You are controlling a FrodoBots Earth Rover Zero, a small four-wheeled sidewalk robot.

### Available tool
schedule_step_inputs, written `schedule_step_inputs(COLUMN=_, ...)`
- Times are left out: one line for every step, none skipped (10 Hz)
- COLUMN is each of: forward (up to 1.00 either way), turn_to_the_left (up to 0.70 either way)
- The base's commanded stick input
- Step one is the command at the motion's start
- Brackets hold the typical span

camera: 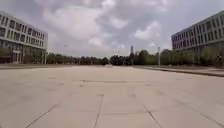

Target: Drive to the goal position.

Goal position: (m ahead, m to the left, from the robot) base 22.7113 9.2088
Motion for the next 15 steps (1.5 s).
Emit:
schedule_step_inputs(forward=0.50, turn_to_the_left=-0.02)
schedule_step_inputs(forward=0.50, turn_to_the_left=-0.02)
schedule_step_inputs(forward=0.50, turn_to_the_left=-0.02)
schedule_step_inputs(forward=0.50, turn_to_the_left=-0.02)
schedule_step_inputs(forward=0.50, turn_to_the_left=-0.02)
schedule_step_inputs(forward=0.50, turn_to_the_left=-0.02)
schedule_step_inputs(forward=0.50, turn_to_the_left=-0.02)
schedule_step_inputs(forward=0.50, turn_to_the_left=-0.02)
schedule_step_inputs(forward=0.50, turn_to_the_left=-0.02)
schedule_step_inputs(forward=0.50, turn_to_the_left=-0.02)
schedule_step_inputs(forward=0.50, turn_to_the_left=-0.02)
schedule_step_inputs(forward=0.50, turn_to_the_left=-0.02)
schedule_step_inputs(forward=0.50, turn_to_the_left=-0.02)
schedule_step_inputs(forward=0.50, turn_to_the_left=-0.02)
schedule_step_inputs(forward=0.50, turn_to_the_left=-0.02)
